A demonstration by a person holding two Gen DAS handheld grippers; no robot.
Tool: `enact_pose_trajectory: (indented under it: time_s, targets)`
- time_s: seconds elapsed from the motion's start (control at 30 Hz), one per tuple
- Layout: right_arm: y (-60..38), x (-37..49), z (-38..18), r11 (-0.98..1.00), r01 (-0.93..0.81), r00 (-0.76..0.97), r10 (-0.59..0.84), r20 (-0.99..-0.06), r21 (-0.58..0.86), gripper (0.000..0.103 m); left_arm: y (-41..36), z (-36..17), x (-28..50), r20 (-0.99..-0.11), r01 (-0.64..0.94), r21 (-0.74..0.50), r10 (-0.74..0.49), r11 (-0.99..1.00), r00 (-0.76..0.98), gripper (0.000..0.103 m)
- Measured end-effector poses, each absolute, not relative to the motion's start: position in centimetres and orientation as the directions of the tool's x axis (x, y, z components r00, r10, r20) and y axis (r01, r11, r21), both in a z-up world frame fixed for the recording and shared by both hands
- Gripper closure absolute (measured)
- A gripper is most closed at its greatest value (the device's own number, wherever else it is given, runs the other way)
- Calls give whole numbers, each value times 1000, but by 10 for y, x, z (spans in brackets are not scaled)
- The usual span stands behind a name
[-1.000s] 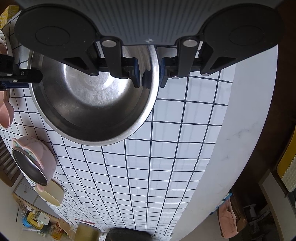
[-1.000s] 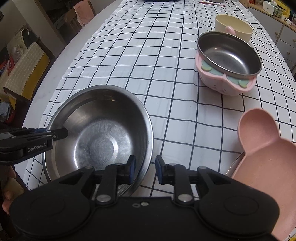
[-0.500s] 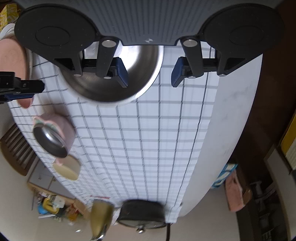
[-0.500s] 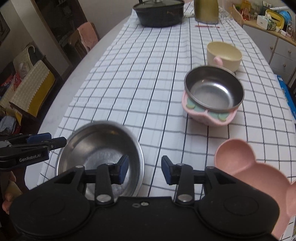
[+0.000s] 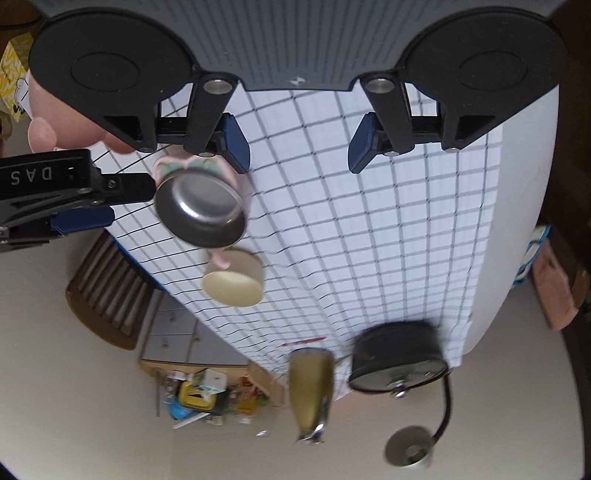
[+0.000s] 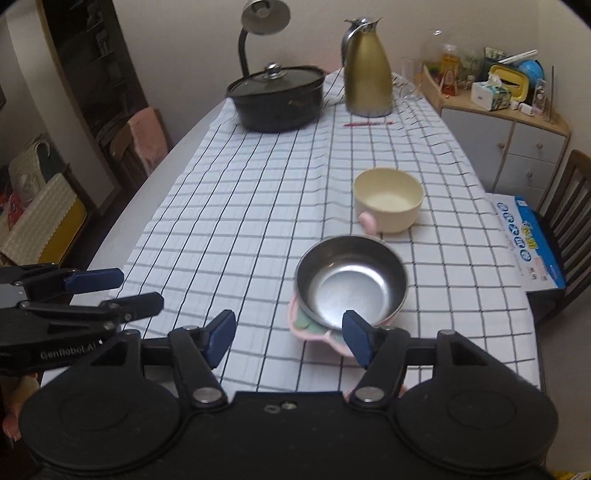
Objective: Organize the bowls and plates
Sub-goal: 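Move both grippers to the small pink-based steel bowl and close on its rim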
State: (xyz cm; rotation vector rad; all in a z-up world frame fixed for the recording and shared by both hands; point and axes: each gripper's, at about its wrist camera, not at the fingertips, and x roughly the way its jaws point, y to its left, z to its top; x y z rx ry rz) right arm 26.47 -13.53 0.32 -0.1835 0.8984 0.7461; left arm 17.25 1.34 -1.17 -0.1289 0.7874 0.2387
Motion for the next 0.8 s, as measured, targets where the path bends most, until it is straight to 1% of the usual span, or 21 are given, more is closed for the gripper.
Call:
enact_pose_trajectory:
  time_s: [0.07,0.23,0.3,0.37,0.47,0.67,0.8]
  targets:
    - [-138,273,6,751,-644,415,504,-757,147,30,9,-10,186,-706,-234,-19,153,972,691,43]
    - [-142,292,9,783,-607,459,485,-744,136,20,5,-9,216,-688,-215,-18,144,976,711,28]
    - [-144,298,8,792,-596,468,478,-743,135,14,7,-10,226,-685,-216,-30,137,976,716,27]
    - [-144,304,6,797,-589,479,475,-738,131,3,9,-12,236,-685,-215,-33,134,976,716,26]
    - [-146,313,1,810,-574,500,462,-733,119,1,13,-18,251,-695,-218,-41,129,975,707,26]
    - [-144,338,-14,846,-524,519,406,-752,94,0,18,-34,285,-716,-224,-30,135,974,685,26]
    - [-144,355,-29,868,-489,521,367,-771,82,0,20,-51,306,-747,-221,-41,117,974,654,26]
